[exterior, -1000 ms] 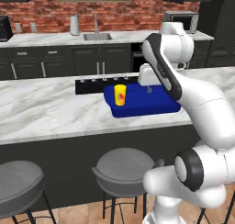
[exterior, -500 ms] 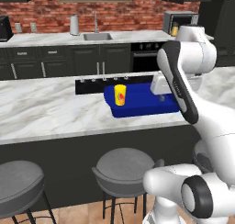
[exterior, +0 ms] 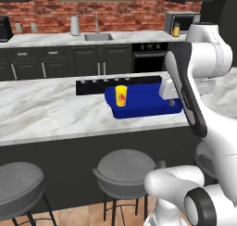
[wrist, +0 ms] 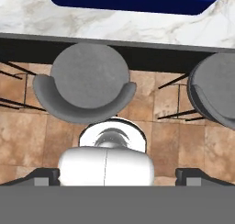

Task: There is a tray on the dining counter. Grab the cup, mug, and pitcher and place them on the tray. The pitcher may be placed next to the tray if it cannot fit the tray.

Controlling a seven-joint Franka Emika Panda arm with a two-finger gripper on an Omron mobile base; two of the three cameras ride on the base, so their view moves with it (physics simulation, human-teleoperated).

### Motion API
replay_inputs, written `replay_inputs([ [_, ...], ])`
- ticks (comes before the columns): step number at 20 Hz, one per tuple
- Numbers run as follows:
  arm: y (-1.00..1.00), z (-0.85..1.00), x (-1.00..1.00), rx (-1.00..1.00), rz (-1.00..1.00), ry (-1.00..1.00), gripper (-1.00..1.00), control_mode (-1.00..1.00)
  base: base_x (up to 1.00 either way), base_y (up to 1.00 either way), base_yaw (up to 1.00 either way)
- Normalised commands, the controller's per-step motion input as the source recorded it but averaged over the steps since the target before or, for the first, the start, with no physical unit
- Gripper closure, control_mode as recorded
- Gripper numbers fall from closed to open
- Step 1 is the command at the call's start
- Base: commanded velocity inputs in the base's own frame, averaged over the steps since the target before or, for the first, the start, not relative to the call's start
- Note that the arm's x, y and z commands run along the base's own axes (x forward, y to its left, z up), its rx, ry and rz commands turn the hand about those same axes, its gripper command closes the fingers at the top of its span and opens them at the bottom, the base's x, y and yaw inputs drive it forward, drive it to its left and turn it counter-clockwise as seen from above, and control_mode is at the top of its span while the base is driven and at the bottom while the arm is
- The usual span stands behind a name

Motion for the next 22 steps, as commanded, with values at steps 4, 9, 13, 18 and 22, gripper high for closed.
replay_inputs([
  [4,-0.06,0.00,-0.22,0.00,0.00,0.00,-1.00,-1.00,0.00,0.00,0.00],
  [9,0.00,0.00,-0.12,0.00,0.00,0.00,-1.00,-1.00,0.00,0.00,0.00],
  [13,0.00,0.00,-0.16,0.00,-0.01,0.00,-1.00,1.00,-0.09,0.00,0.00],
  [18,0.00,0.00,0.00,0.00,0.00,0.00,-1.00,1.00,-0.79,0.13,-0.02],
  [22,0.00,0.00,0.00,0.00,0.00,0.00,-1.00,1.00,-0.88,0.97,0.00],
])
